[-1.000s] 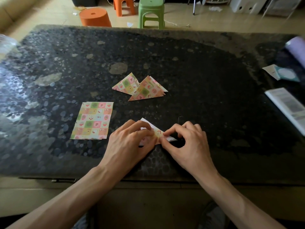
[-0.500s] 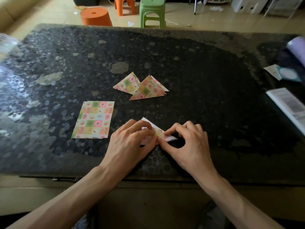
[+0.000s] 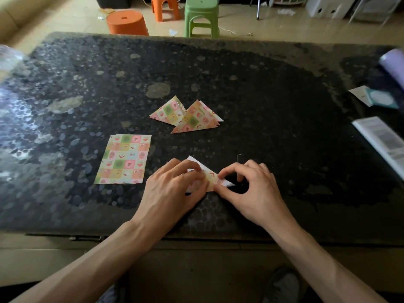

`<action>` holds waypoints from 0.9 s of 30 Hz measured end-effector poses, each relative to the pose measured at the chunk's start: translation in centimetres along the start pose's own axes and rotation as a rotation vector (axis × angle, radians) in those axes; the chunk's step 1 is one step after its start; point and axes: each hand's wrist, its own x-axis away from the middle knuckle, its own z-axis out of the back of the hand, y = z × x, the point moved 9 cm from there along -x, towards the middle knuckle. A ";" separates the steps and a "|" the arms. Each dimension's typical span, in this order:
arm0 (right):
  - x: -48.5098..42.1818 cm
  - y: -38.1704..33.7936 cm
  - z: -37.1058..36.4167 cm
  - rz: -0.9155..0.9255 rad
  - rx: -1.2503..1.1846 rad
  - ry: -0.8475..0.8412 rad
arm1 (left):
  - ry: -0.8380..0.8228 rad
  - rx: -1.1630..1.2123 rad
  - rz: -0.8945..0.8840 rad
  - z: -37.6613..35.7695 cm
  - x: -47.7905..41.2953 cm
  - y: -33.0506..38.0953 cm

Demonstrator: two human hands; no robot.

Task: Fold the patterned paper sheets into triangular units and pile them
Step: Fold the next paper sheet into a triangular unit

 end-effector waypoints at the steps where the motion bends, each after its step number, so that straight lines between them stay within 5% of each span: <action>1: 0.0 0.1 0.1 -0.009 -0.007 -0.015 | -0.002 -0.006 -0.001 0.0 0.0 0.0; 27: -1.3 2.3 0.7 -0.161 -0.185 -0.149 | -0.037 -0.012 0.086 -0.2 0.1 -0.1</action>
